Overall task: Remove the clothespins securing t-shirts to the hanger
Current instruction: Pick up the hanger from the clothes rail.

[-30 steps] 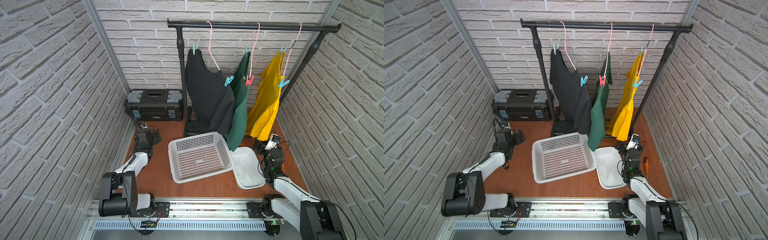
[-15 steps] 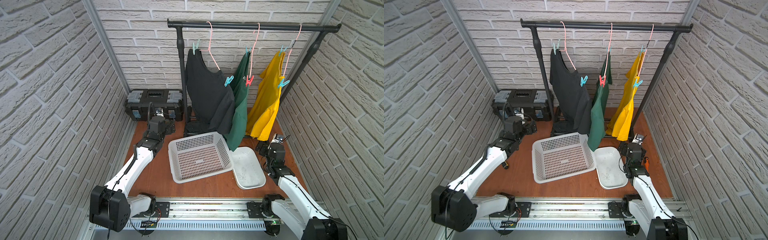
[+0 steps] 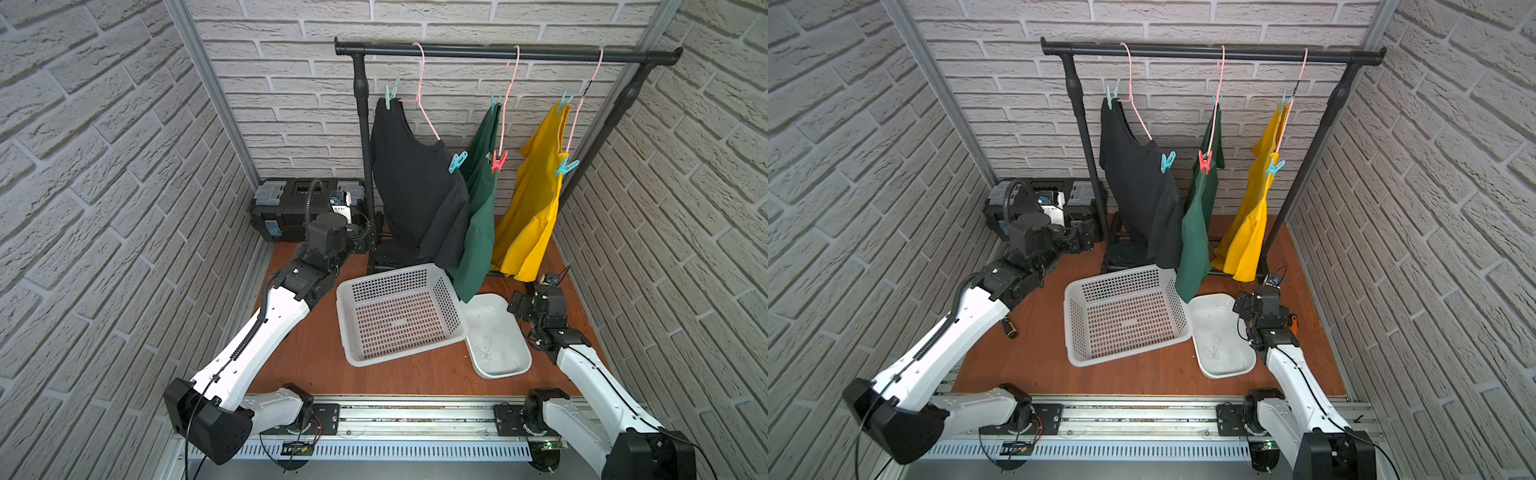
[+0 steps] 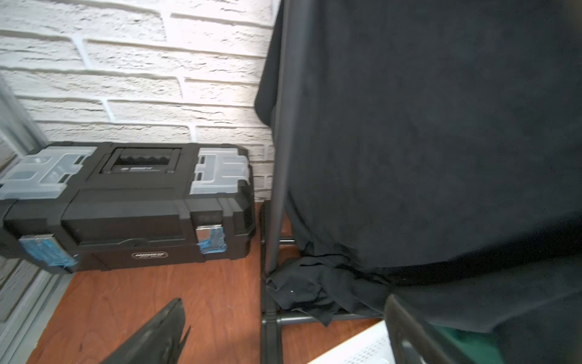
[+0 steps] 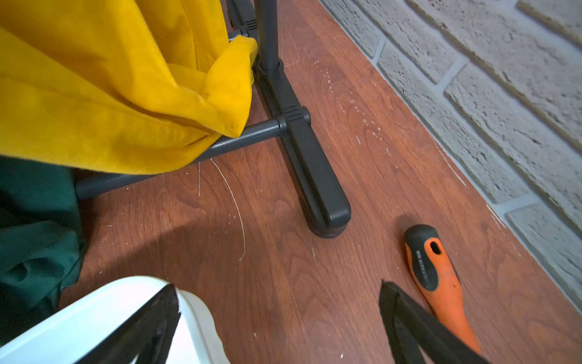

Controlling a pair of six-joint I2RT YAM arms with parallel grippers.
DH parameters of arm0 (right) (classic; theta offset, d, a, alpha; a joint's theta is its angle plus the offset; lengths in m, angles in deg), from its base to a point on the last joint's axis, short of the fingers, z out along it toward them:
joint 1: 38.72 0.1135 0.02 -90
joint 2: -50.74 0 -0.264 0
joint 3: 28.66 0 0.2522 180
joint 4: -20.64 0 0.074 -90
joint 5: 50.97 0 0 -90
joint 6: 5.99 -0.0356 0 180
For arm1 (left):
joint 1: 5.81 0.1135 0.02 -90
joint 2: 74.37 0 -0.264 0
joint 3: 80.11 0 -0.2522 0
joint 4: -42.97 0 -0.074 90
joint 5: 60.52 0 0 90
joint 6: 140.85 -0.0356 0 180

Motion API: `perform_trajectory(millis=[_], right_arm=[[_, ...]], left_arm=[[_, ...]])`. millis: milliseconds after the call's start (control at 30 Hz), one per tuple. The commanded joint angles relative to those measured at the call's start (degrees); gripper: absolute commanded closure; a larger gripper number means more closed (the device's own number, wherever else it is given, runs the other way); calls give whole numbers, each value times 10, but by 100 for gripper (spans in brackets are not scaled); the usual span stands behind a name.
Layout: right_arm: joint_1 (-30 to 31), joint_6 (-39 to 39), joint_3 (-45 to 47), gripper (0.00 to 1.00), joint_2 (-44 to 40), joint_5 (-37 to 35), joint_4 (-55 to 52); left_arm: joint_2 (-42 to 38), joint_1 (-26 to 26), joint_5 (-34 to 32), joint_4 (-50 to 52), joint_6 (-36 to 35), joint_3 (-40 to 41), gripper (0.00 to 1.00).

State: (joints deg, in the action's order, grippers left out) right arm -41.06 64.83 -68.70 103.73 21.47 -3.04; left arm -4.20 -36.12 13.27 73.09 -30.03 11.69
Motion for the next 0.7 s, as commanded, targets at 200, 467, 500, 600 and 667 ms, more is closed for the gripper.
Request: perform_trajectory(millis=[200, 467, 500, 600, 667], right_arm=[[3, -12, -8, 0, -1, 17, 17], [3, -12, -9, 0, 3, 25, 23], [3, -12, -6, 0, -1, 26, 25], [3, -11, -1, 0, -10, 31, 31], [3, -13, 2, 0, -15, 33, 32]], left_arm=[[65, -92, -46, 43, -22, -127, 2], [101, -139, -72, 29, -53, -183, 2], [105, -143, -75, 30, -55, -192, 2], [109, -154, -78, 25, -48, -209, 2], [112, -159, -75, 14, -42, -217, 2]])
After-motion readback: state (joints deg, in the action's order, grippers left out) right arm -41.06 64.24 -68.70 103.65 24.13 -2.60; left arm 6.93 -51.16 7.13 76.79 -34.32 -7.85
